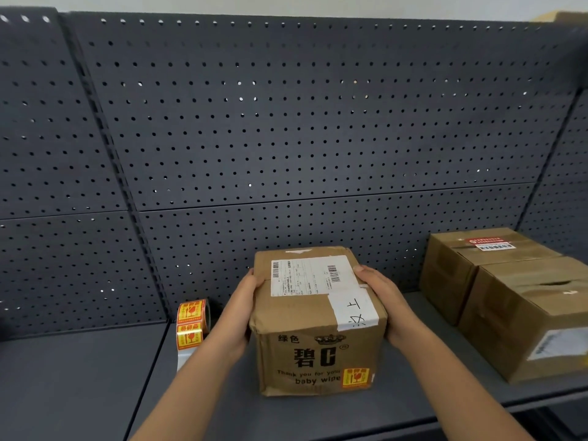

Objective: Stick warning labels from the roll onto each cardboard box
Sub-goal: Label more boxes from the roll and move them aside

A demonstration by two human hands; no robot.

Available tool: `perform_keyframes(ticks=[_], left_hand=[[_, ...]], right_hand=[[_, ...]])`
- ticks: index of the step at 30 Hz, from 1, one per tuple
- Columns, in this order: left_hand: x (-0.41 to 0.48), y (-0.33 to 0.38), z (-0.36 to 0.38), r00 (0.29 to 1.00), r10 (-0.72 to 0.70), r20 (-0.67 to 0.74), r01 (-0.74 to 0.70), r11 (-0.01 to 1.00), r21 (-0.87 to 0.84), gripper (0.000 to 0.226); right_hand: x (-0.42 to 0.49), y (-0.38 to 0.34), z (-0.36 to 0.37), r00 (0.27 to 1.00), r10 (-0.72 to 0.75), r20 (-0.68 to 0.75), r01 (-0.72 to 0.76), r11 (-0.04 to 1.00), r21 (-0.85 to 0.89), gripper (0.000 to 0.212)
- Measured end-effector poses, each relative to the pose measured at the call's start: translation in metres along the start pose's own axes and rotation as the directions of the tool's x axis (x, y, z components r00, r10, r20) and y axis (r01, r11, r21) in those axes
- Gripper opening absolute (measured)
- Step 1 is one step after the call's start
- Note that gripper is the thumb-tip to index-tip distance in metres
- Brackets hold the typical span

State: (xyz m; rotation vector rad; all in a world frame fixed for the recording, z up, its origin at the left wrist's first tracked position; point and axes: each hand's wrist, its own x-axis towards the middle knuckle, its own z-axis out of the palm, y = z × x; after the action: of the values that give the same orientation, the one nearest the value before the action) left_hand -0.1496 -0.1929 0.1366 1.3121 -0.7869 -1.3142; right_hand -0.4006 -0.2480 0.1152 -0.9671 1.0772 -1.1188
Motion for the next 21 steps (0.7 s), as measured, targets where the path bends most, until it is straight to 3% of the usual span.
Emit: perform_keyframes(ticks=[3, 10, 21], left_hand=[[-0.001, -0.009, -0.001, 0.999, -0.028, -0.015, 0.027, 0.998, -0.048, 0.041], [-0.007, -0.012, 0.009, 0.998, -0.053, -0.019, 0.047, 0.974, -0.224, 0.036], [-0.021, -0.003, 0.001, 0.998, -0.063, -0.016, 0.057, 0.969, -0.239, 0.039]], right_hand=[[-0.005, 0.001, 0.005, 0.995, 0.061, 0.081, -0.069, 0.993, 0.091, 0.038], [-0.01, 0.0, 0.013, 0.991, 0.117, 0.06, -0.125, 0.977, 0.172, 0.042], [-0.023, -0.002, 0.025, 0.995, 0.096, 0.0, -0.094, 0.985, 0.146, 0.036]])
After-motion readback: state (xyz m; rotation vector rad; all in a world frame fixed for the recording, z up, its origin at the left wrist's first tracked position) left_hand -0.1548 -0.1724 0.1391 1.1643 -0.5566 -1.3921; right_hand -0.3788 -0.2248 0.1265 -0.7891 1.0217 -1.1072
